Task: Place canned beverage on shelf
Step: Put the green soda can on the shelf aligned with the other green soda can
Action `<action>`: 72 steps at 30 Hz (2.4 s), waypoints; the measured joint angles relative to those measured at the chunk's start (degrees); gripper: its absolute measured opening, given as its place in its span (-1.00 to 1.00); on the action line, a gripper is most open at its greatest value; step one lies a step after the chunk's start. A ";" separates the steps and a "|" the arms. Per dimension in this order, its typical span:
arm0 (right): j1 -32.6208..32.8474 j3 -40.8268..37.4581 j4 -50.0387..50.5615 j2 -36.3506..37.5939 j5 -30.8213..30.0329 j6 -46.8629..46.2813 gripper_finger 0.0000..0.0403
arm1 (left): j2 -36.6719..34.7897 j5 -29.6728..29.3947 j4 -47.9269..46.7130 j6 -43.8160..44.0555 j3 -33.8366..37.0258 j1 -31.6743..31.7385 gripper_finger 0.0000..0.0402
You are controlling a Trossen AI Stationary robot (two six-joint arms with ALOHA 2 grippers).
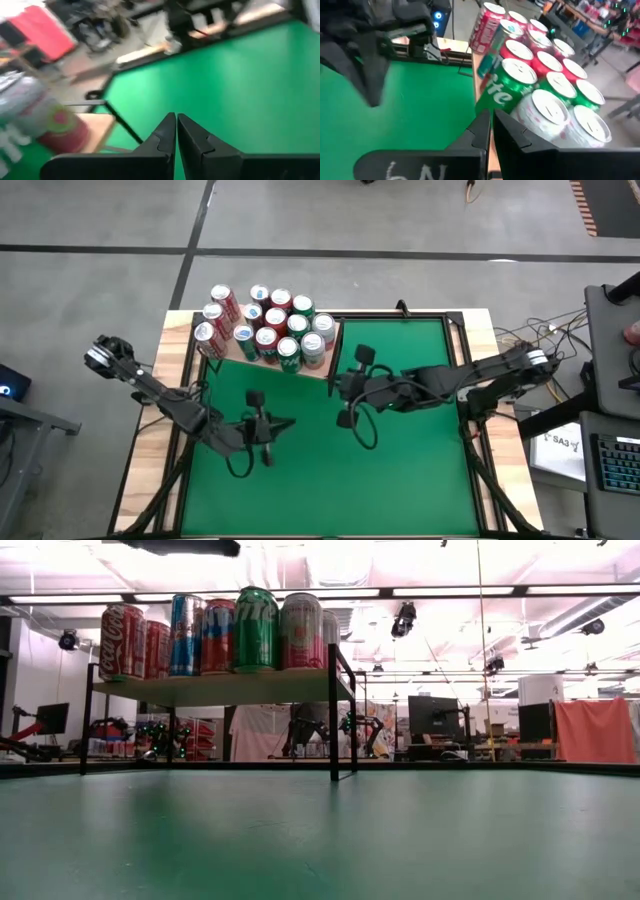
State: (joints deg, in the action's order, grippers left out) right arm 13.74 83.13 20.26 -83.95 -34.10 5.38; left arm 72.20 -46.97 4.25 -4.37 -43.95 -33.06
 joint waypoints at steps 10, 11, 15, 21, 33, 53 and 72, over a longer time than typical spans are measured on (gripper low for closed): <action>0.00 0.00 5.67 2.50 0.01 -3.96 -0.94 | 0.00 -15.51 24.27 -4.16 10.69 7.99 -1.00; 0.00 0.00 5.69 2.43 0.00 -3.90 -0.94 | 0.00 -15.61 24.83 -4.02 10.98 9.07 -1.00; -0.16 0.00 5.83 1.70 -0.34 -3.63 -0.94 | 0.00 -16.56 25.80 -2.97 11.48 12.76 -1.00; -0.16 0.00 6.09 1.36 -0.55 -3.25 -0.94 | 0.00 -17.00 25.92 -2.45 10.79 15.91 -1.00; -0.16 0.00 6.36 1.32 -0.55 -2.83 -0.94 | 0.11 -16.95 25.88 -2.18 10.78 17.82 -1.00; -12.94 0.00 -4.16 1.32 11.90 4.67 -0.94 | -1.06 -30.80 27.17 -8.09 8.37 4.45 -1.00; -20.42 0.00 -11.66 -3.69 22.11 0.54 -0.94 | -31.28 -7.57 12.03 -25.00 9.45 1.38 -1.00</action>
State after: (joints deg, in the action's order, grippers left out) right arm -6.68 83.13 8.60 -87.64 -11.99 5.92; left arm 40.92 -54.54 16.29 -29.37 -34.49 -31.68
